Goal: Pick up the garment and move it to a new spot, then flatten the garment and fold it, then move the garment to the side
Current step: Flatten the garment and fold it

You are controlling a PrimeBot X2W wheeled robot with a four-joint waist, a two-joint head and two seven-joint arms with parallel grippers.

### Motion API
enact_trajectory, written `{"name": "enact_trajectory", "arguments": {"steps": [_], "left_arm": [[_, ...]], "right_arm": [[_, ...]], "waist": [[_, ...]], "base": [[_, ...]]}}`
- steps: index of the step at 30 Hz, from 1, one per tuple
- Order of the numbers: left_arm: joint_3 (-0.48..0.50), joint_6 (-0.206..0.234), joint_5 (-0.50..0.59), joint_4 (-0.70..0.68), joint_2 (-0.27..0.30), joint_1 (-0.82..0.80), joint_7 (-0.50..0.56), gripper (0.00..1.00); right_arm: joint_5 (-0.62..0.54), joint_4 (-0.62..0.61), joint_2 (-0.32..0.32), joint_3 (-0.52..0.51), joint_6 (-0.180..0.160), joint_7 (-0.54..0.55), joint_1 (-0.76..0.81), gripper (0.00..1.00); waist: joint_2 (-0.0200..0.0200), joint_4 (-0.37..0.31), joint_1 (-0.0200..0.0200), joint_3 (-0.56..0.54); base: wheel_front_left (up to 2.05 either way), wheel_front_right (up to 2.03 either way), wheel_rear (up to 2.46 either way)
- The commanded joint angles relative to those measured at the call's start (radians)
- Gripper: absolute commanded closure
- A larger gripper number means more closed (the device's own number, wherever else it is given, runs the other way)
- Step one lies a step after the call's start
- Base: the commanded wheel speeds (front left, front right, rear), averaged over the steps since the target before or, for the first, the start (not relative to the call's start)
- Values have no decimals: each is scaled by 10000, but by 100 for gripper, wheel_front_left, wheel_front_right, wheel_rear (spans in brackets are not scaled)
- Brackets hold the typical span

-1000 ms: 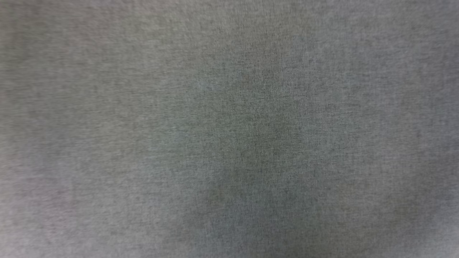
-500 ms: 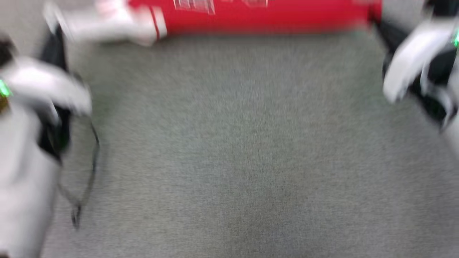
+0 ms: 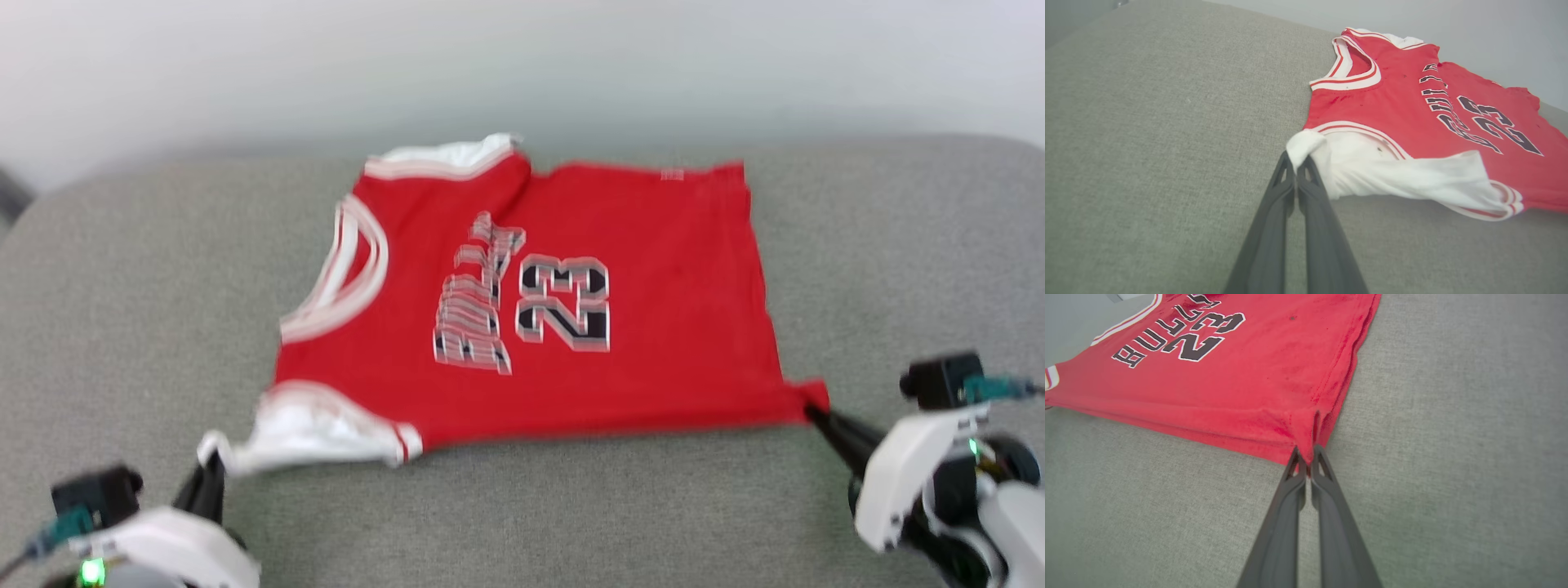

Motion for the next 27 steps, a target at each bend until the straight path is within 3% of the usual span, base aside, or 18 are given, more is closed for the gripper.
{"name": "enact_trajectory", "arguments": {"steps": [1, 7, 13, 18, 27], "left_arm": [[104, 462, -112, -672, 185, 859, 196, 100], [244, 1505, -289, -2544, 549, 2647, 706, 100], [454, 1966, -145, -3736, 901, 2810, 934, 100], [359, 1806, 217, -3924, 976, 1691, 875, 100], [-8, 874, 345, -2326, 494, -1075, 886, 100]], "right_arm": [[-173, -413, -58, -461, -19, 252, 847, 100], [-839, -1923, 275, -2013, -19, 1160, 2960, 100], [-1554, -3312, 824, -3256, -19, 2170, 3825, 100], [-2159, -3948, 1481, -3853, -17, 2844, 3242, 100], [-2487, -2758, 1818, -3530, -14, 2823, 983, 100]], "waist": [[0, -63, 4, -499], [0, -136, 4, -714], [0, -142, 4, -662], [0, -177, 4, -273], [0, -162, 4, 874]], "base": [[0, 0, 0], [0, 0, 0], [0, 0, 0], [0, 0, 0], [0, 0, 0]]}}
